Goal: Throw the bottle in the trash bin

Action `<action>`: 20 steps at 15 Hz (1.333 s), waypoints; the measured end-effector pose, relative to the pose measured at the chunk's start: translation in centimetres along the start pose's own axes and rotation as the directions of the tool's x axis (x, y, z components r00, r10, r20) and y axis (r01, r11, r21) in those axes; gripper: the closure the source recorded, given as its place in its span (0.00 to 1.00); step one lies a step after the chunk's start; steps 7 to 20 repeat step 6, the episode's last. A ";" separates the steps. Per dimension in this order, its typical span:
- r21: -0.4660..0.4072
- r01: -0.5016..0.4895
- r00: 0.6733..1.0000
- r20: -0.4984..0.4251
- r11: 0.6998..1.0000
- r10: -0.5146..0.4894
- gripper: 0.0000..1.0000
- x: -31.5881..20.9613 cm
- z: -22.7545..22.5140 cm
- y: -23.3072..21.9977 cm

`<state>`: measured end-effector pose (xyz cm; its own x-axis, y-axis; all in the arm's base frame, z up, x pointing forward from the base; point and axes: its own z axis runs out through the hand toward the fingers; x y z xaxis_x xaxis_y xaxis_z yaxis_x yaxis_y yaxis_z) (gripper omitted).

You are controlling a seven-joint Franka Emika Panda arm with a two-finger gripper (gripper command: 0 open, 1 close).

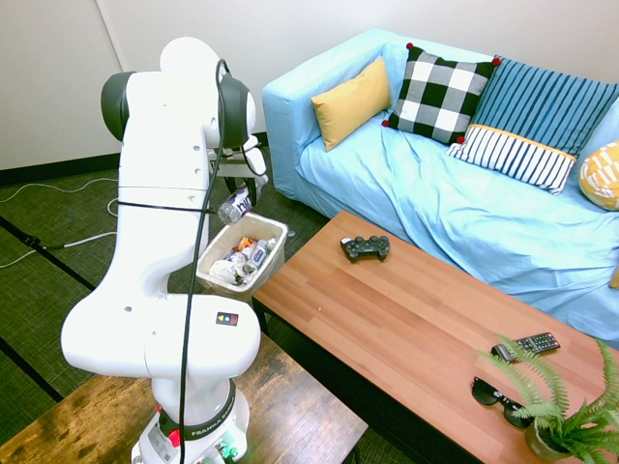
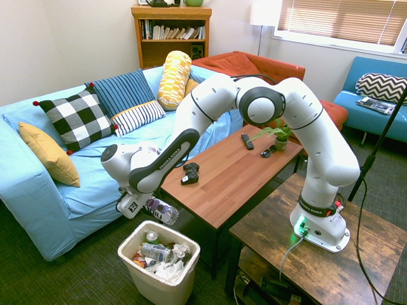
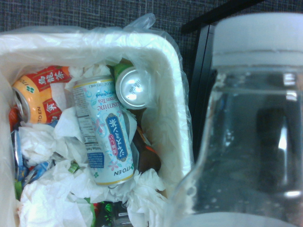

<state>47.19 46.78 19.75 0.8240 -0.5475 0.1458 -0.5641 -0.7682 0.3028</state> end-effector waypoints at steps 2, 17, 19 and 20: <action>-0.001 -0.003 1.000 0.007 1.000 0.003 0.00 0.1 0.0 0.0; -0.001 -0.003 1.000 0.012 1.000 0.003 0.00 0.3 0.0 0.1; -0.001 -0.003 1.000 0.012 1.000 0.003 0.00 0.3 0.0 0.1; -0.001 -0.003 1.000 0.012 1.000 0.003 0.00 0.3 0.0 0.1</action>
